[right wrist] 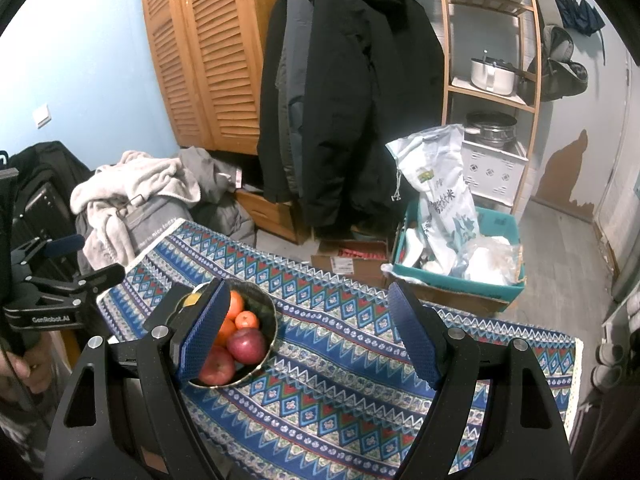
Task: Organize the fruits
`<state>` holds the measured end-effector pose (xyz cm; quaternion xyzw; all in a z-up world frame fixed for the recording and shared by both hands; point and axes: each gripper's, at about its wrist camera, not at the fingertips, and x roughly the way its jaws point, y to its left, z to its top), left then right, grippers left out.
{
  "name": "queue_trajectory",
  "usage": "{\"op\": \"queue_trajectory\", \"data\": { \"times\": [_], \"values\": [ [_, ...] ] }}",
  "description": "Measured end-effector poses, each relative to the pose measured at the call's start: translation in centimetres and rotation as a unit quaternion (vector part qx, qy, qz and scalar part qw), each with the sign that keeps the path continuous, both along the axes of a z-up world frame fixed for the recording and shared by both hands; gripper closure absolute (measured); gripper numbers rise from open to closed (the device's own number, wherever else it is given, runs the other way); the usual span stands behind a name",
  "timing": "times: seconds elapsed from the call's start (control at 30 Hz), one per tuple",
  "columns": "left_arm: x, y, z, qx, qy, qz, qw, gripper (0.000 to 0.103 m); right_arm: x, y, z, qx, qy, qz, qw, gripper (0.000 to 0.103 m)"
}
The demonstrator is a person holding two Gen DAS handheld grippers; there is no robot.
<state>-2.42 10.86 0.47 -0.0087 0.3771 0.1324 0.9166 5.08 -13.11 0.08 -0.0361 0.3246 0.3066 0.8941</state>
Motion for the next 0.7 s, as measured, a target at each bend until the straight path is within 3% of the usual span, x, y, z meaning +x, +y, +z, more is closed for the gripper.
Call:
{"op": "queue_trajectory", "data": {
  "times": [0.7],
  "values": [
    [-0.16, -0.28, -0.07, 0.001, -0.004, -0.007, 1.0, 0.001, -0.08, 0.04, -0.09, -0.004, 0.004, 0.002, 1.0, 0.023]
  ]
}}
